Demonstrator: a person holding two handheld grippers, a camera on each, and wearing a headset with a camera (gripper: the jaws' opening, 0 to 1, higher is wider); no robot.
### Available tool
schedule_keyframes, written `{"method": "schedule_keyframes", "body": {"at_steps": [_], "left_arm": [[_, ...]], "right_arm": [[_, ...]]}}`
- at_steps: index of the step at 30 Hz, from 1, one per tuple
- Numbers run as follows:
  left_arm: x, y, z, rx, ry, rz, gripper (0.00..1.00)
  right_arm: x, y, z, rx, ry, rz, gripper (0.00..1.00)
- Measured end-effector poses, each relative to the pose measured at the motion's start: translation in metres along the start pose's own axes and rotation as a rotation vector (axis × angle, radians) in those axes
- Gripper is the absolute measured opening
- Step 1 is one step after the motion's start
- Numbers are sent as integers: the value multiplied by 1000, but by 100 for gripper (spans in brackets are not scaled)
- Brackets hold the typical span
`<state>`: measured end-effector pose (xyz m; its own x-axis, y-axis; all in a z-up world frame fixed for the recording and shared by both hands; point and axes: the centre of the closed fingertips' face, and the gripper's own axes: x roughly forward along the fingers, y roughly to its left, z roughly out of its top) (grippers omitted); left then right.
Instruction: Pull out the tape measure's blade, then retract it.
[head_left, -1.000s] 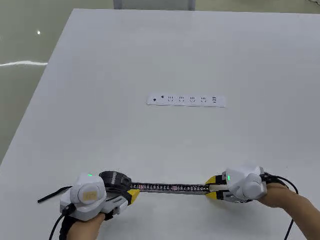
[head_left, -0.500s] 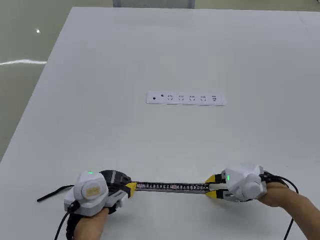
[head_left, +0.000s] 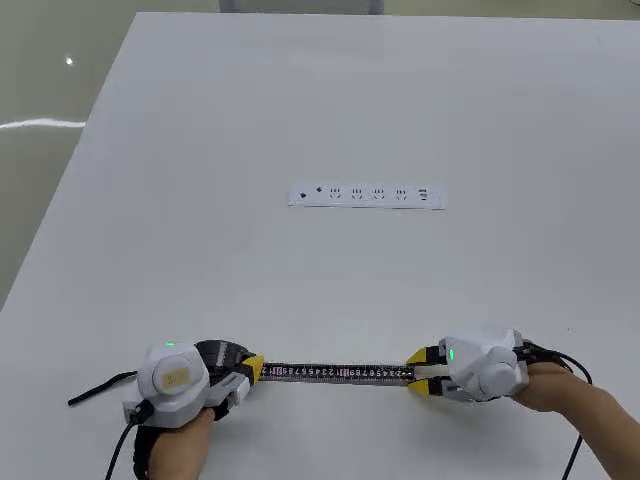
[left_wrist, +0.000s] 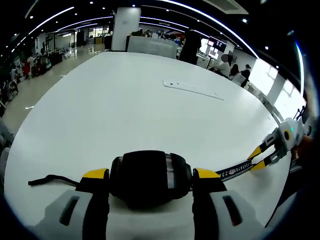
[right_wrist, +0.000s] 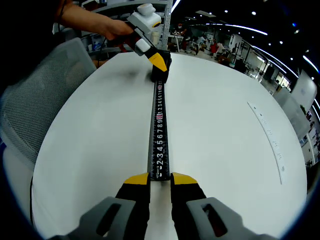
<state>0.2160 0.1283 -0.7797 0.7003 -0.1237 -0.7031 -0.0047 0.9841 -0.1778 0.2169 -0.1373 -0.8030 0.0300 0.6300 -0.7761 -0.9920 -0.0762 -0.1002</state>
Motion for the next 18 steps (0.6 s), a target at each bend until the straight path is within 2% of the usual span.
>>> {"method": "schedule_keyframes", "body": {"at_steps": [7,18], "left_arm": [[2,0,1,0,-1,4,63],[3,0,1,48,9,28,61]], "right_arm": [[0,0,0,-1,1,-3,15],[0,0,0,-10,6,-2,15]]}}
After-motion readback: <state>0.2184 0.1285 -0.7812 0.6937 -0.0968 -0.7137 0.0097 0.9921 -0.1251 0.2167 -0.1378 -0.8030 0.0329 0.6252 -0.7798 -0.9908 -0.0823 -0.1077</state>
